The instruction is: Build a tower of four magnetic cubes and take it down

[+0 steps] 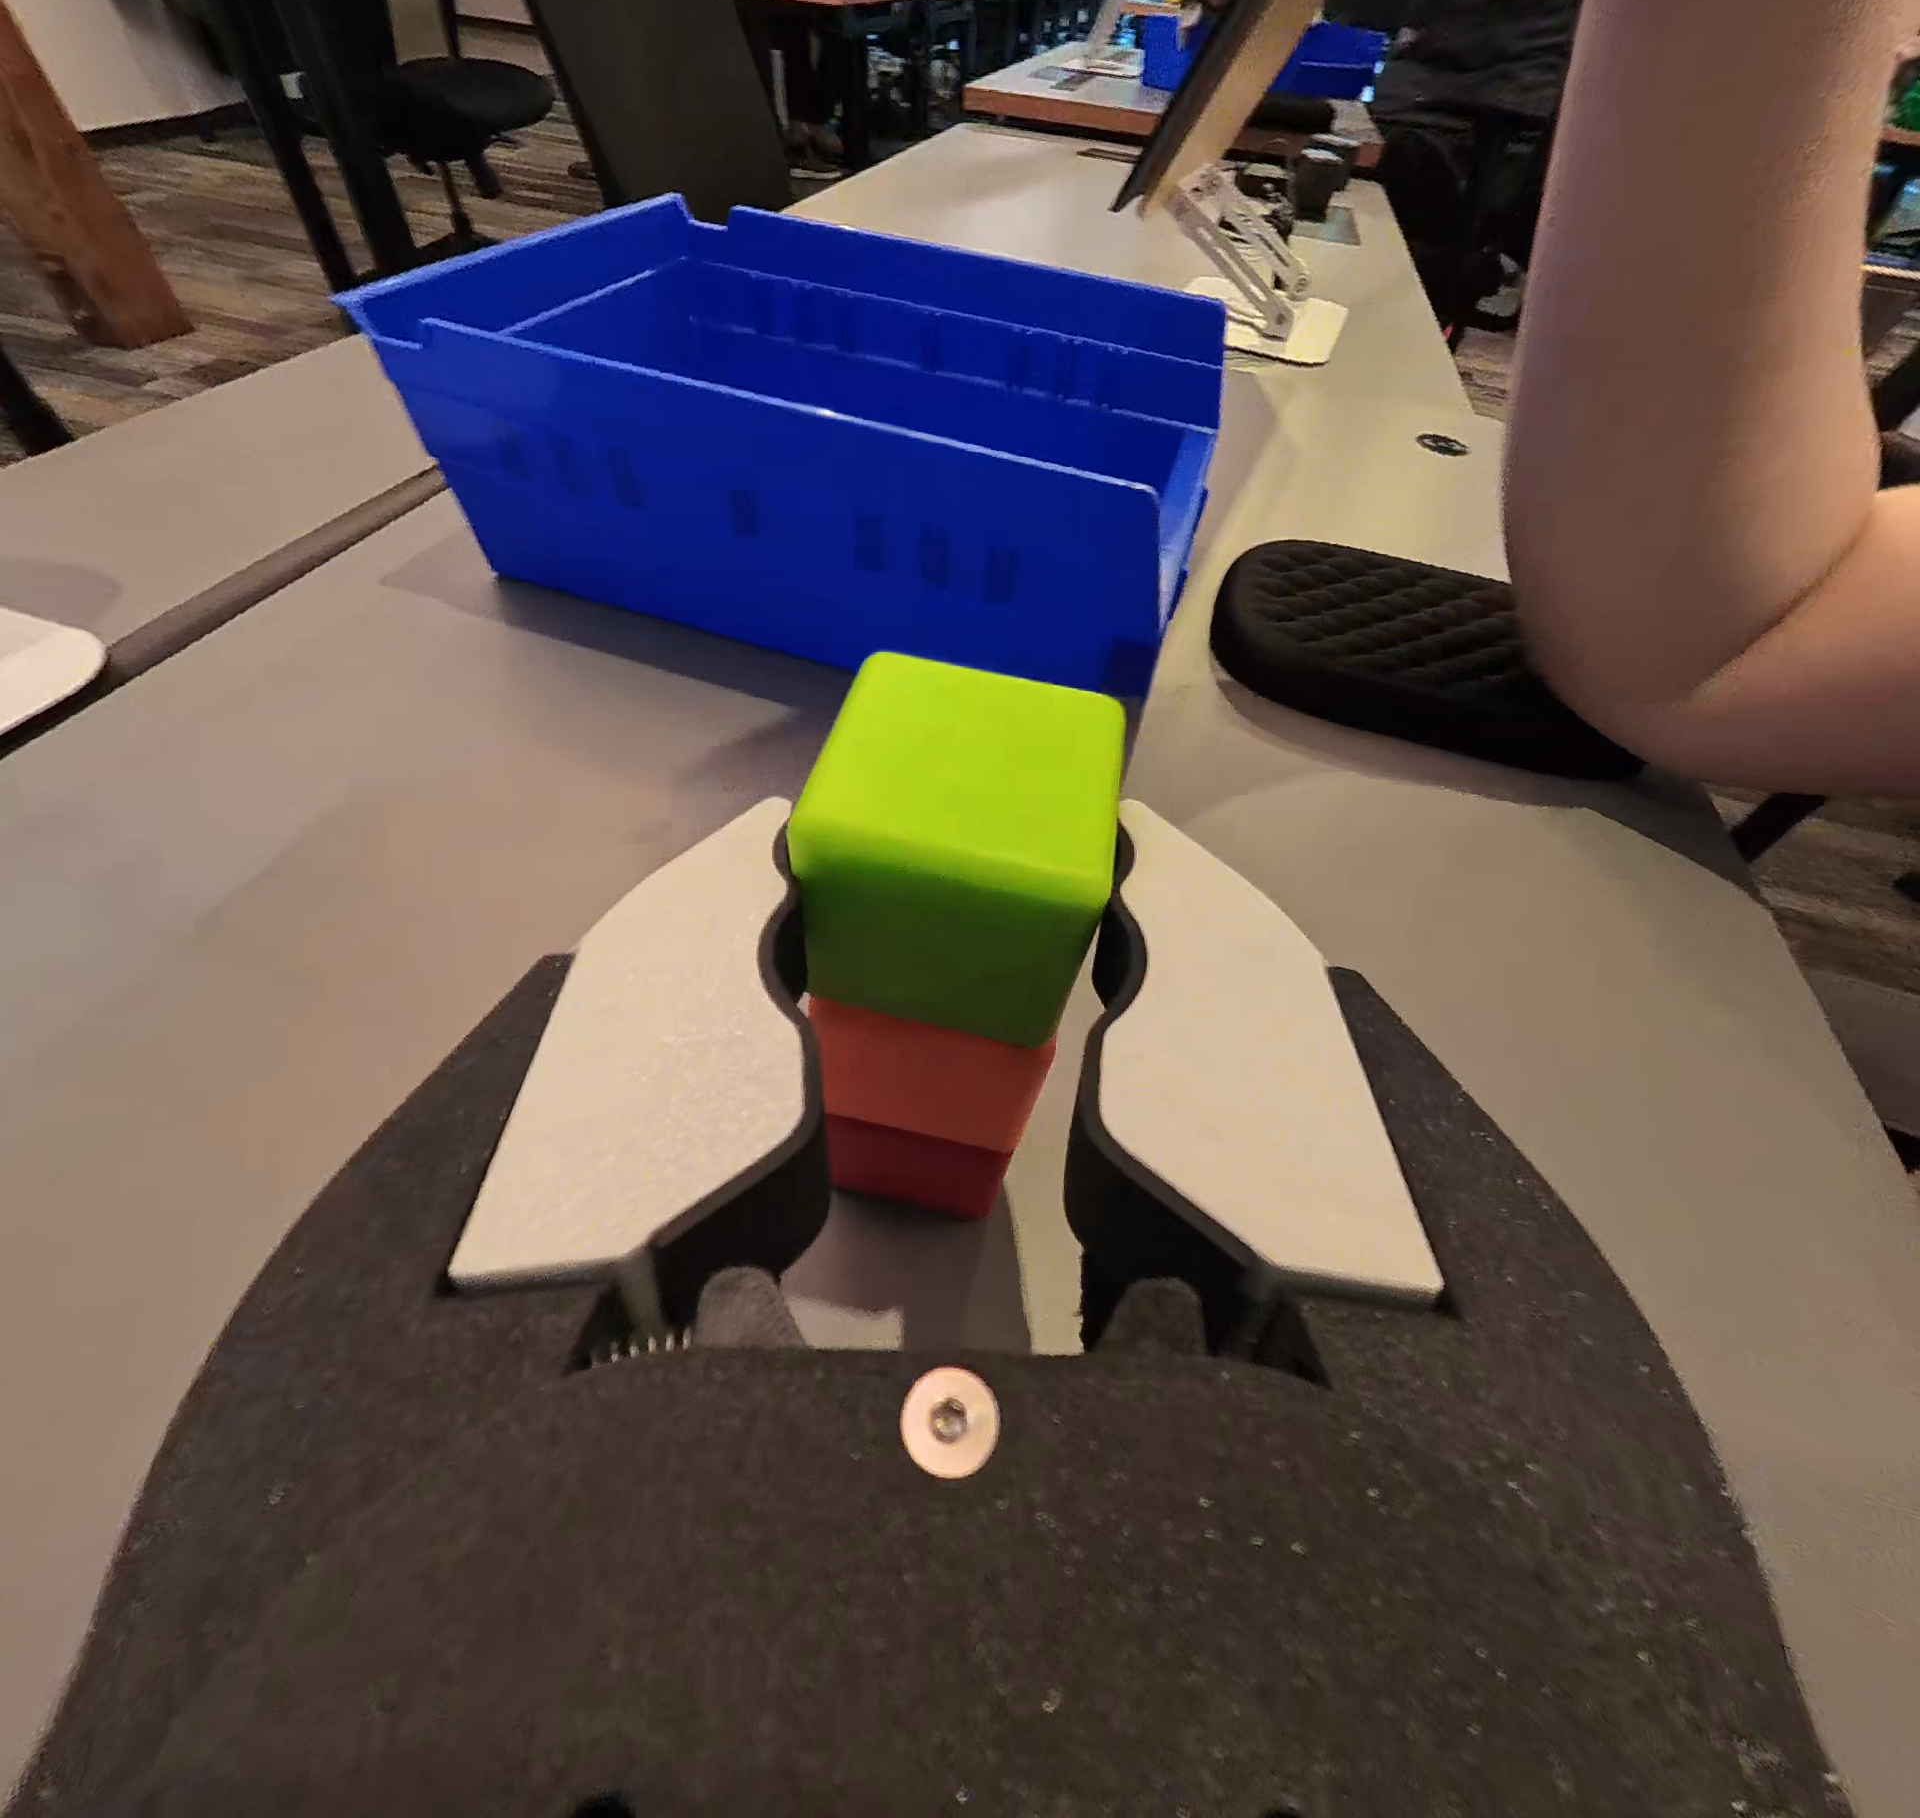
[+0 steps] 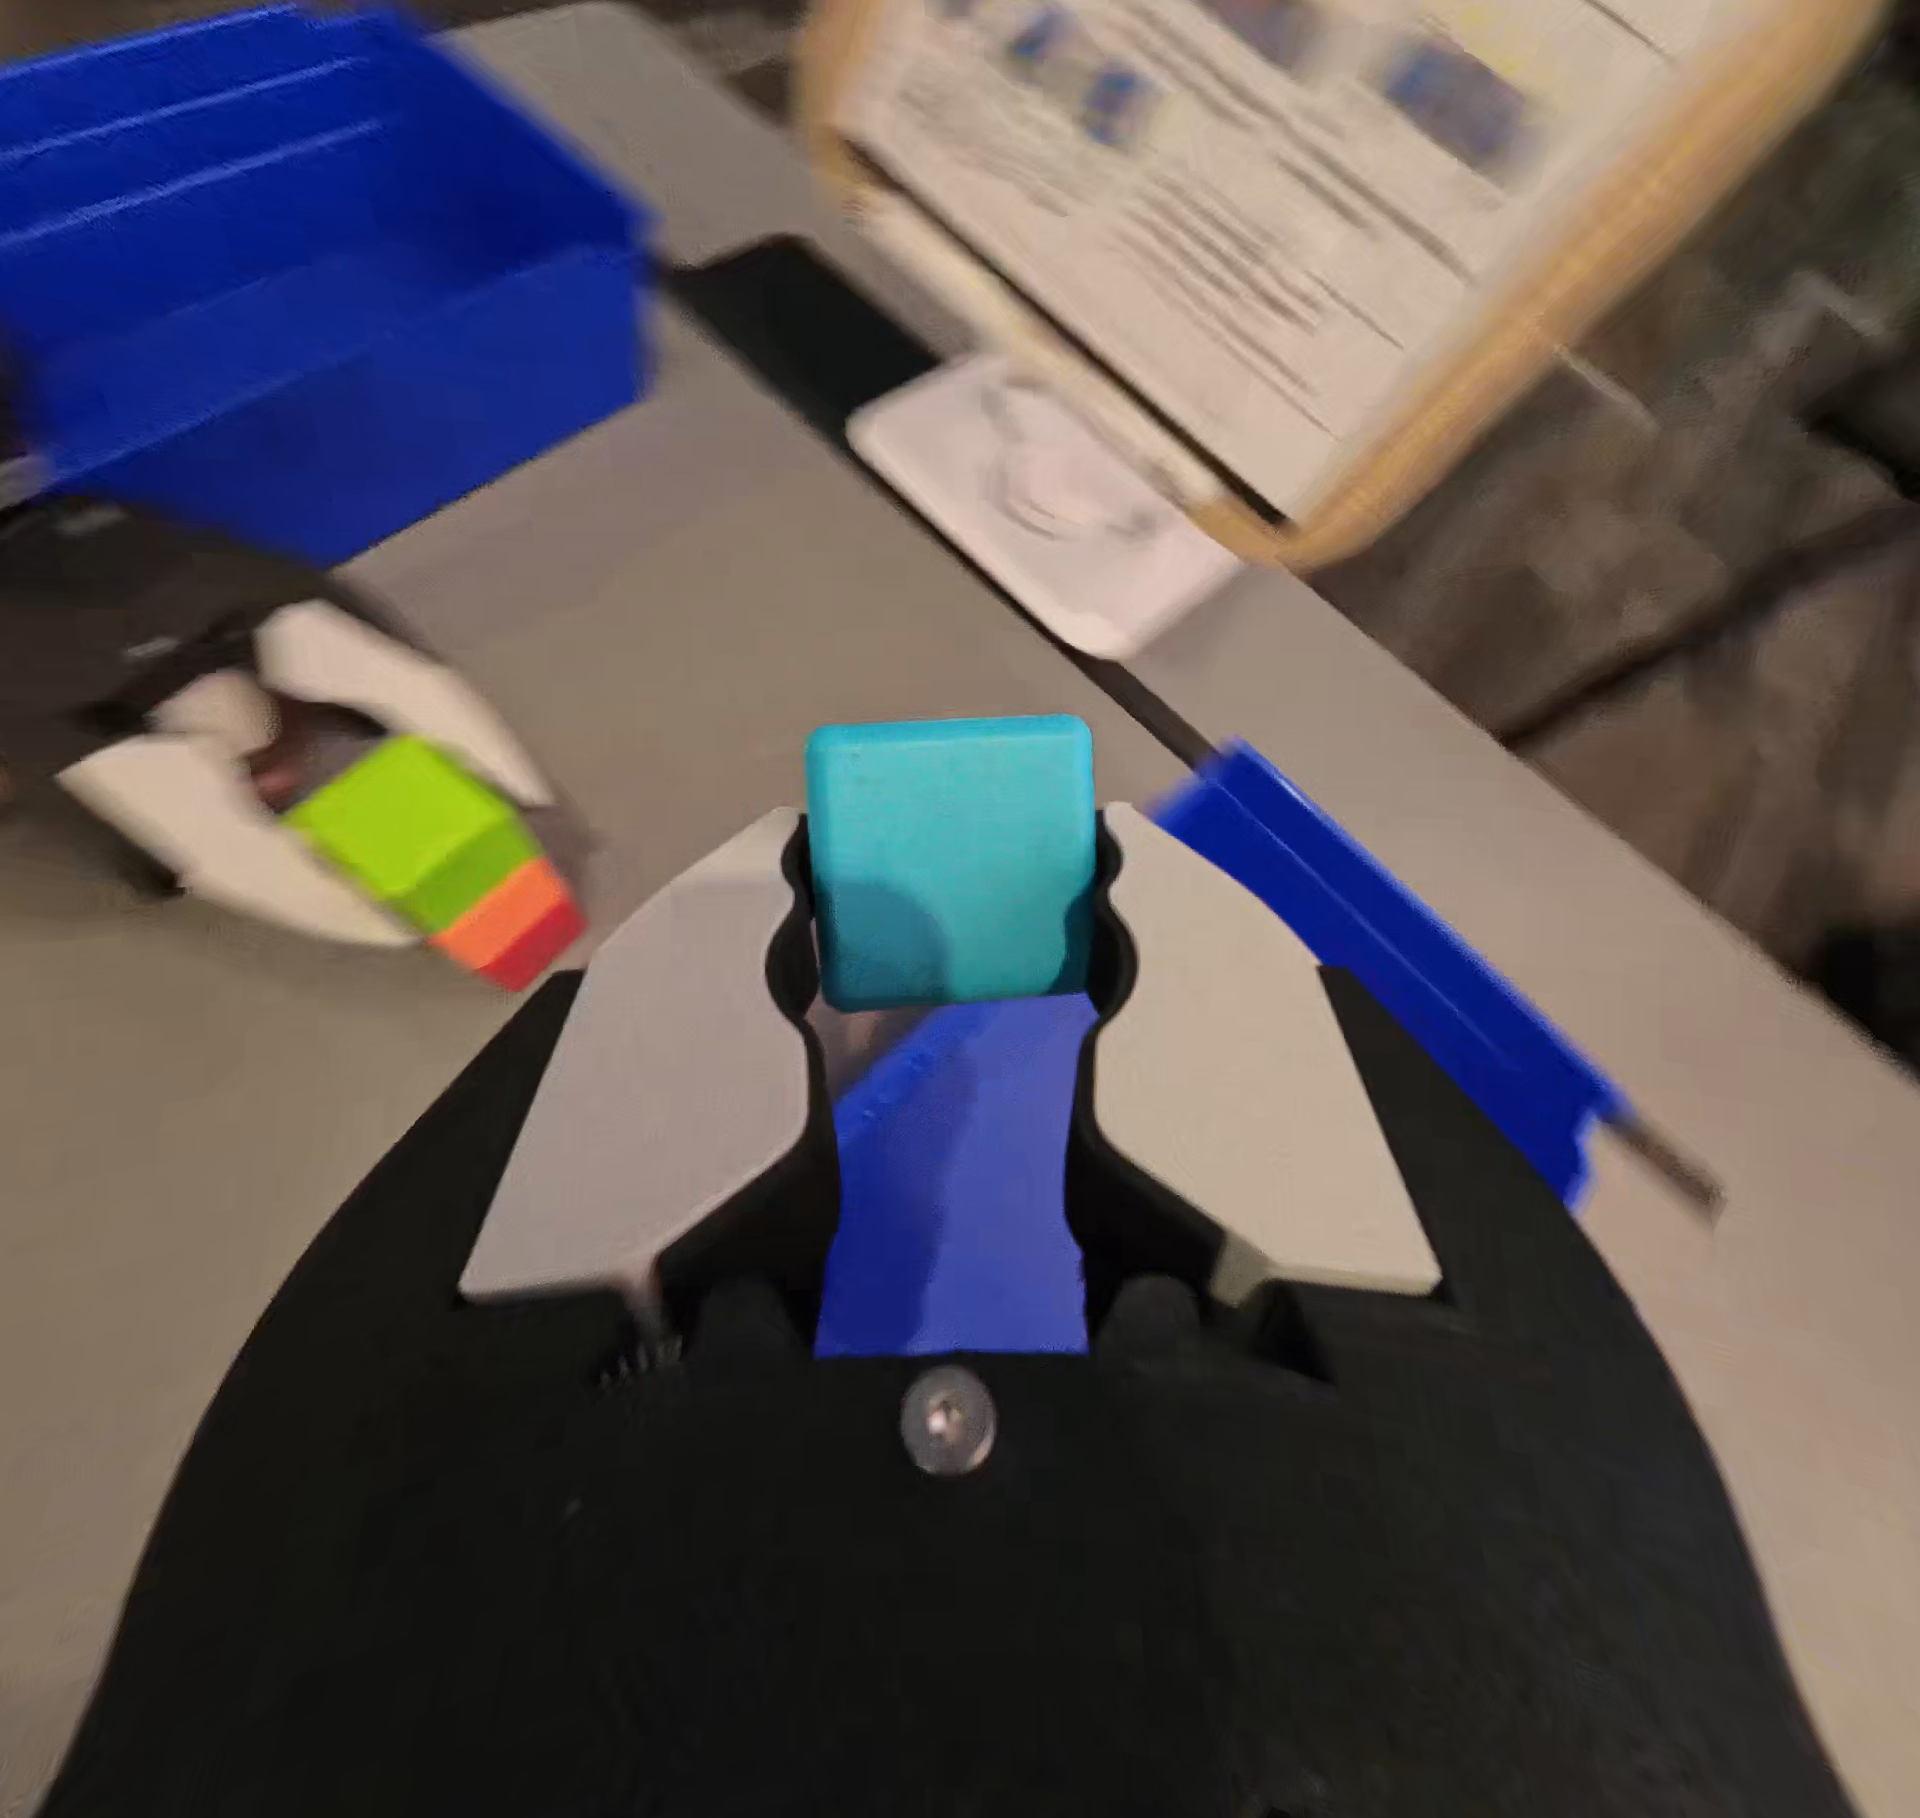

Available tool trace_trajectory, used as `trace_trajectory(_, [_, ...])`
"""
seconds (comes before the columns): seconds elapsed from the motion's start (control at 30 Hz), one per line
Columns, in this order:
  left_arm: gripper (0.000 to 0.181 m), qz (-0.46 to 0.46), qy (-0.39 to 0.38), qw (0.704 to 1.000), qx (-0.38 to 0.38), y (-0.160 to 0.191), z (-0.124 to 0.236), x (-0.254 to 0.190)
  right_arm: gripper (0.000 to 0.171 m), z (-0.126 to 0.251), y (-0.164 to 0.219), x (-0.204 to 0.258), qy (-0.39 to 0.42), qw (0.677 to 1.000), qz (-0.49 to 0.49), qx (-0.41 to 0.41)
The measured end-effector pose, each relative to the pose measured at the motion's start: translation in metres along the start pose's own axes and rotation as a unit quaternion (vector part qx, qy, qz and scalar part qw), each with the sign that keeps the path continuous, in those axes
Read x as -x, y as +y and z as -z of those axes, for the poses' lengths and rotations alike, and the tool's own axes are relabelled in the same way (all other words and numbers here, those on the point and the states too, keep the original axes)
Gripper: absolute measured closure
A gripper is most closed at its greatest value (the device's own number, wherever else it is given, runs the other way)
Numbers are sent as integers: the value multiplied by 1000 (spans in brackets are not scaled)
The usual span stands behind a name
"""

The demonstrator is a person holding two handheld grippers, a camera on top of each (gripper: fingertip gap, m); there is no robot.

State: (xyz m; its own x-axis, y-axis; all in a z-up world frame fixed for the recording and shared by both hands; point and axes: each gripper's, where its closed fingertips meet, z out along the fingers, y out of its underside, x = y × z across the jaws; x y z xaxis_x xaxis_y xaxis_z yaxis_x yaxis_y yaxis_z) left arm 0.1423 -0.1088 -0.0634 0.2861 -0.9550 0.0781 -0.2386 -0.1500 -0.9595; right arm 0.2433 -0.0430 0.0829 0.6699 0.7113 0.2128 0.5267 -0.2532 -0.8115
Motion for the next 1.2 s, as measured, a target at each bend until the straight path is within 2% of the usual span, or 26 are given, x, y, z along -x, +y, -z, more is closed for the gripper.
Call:
trace_trajectory(0.07, [128, 7, -19, 1000, -2, 0, 3, 7, 121, 2, 33, -62, 73, 991, -113, 23])
trace_trajectory(0.13, [128, 15, -45, 999, -8, 0, 7, 16, 121, -11, 80, -110, 119, 966, -221, 61])
trace_trajectory(0.27, [128, 16, -41, 999, -10, 0, 8, 17, 121, -65, 159, -149, 127, 922, -343, 125])
trace_trajectory(0.4, [128, 11, -34, 999, -11, 0, 7, 14, 121, -96, 213, -167, 179, 894, -362, 191])
trace_trajectory(0.6, [128, 10, -28, 1000, -12, 0, 7, 12, 120, -105, 249, -184, 262, 870, -338, 245])
trace_trajectory(0.8, [128, 8, -23, 1000, -10, 1, 8, 11, 120, -115, 257, -185, 262, 868, -343, 244])
trace_trajectory(0.93, [128, 1, -28, 999, -17, 1, 8, 12, 109, -114, 248, -181, 240, 879, -338, 237])
trace_trajectory(1.0, [115, -1, -32, 999, -14, 1, 8, 12, 108, -107, 234, -178, 225, 889, -327, 227])
trace_trajectory(1.07, [111, 6, -16, 1000, -10, 1, 9, 8, 109, -96, 213, -177, 221, 902, -310, 204])
trace_trajectory(1.13, [101, 5, -17, 1000, 6, 5, 10, 9, 109, -82, 183, -174, 213, 919, -285, 169])
trace_trajectory(1.2, [100, -15, -31, 999, 33, 14, 11, 13, 113, -66, 143, -165, 198, 942, -241, 120])
